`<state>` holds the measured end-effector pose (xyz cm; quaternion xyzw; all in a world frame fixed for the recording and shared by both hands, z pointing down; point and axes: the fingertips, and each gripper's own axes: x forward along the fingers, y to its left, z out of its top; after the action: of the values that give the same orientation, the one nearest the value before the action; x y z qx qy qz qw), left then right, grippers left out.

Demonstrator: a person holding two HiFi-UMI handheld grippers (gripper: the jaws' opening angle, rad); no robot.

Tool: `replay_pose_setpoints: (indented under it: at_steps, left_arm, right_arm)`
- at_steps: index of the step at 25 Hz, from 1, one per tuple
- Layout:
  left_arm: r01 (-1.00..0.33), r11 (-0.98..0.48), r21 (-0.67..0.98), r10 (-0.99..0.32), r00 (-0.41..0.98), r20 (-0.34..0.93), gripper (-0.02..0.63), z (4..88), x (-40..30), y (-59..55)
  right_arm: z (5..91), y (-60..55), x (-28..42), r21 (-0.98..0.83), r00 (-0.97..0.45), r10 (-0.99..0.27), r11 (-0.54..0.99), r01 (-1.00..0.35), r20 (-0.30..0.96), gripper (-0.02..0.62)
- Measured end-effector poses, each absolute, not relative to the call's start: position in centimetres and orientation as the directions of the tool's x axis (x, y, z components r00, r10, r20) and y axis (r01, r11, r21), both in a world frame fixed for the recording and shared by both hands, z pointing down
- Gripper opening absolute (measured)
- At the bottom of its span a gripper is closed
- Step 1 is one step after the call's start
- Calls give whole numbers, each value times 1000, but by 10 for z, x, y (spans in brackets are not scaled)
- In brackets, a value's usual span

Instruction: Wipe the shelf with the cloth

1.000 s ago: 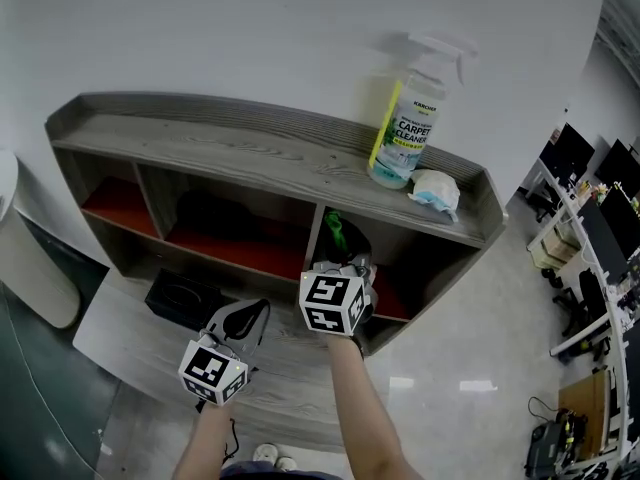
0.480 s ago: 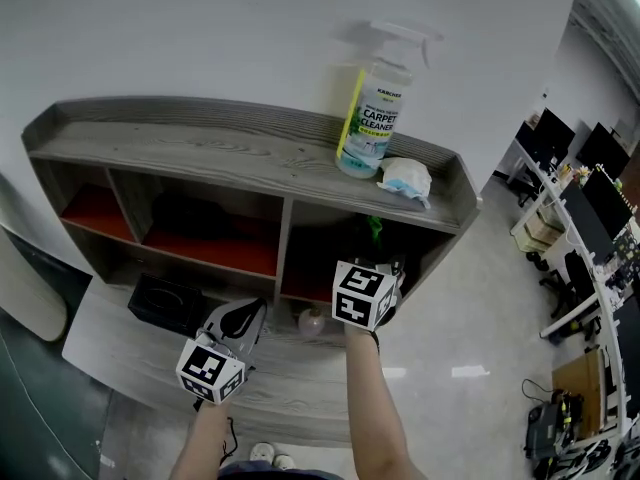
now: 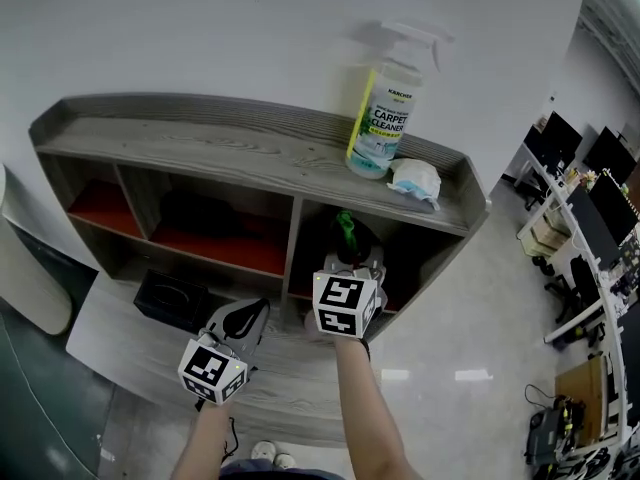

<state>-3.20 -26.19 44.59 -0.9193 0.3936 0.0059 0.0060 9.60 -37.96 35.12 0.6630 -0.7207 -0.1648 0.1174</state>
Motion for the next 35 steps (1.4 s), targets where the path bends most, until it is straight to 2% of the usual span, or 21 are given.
replay_pose_setpoints:
  at_steps: [6,12,19,23,29,35]
  left_arm:
    - [-756,-654,-10,-756,654,-16,-2,445,-54,-259]
    - [-761,-649,-8,-761,649,-11,-2,446,-57,-258]
    - [-728,-685,-5,-728,685,-6,-2,448,-35,-260]
    - [-710,-704,-3,-710,704,-5,-2,449,-22,-260]
    - [-699,-715,0,-699,715,-9,-2,449,-14,-256]
    - [-708,-706,-2,-708,706,-21,-2,444,-19,-255]
  right_arm:
    - [386,-398,50,419,-171,-983,183,-889,67,96]
    - [402,-408,78,408,-79,-988,127,-904,134,97]
    - [392,-391,153,362,89,-991,-46,-931,103,97]
    - [390,-385,179,336,137,-986,-97,-937,97,97]
    - [388,-378,182,309,130,-988,-98,-946,84,97]
    - [361,-347,176,217,83,-997,-83,-973,-10,97]
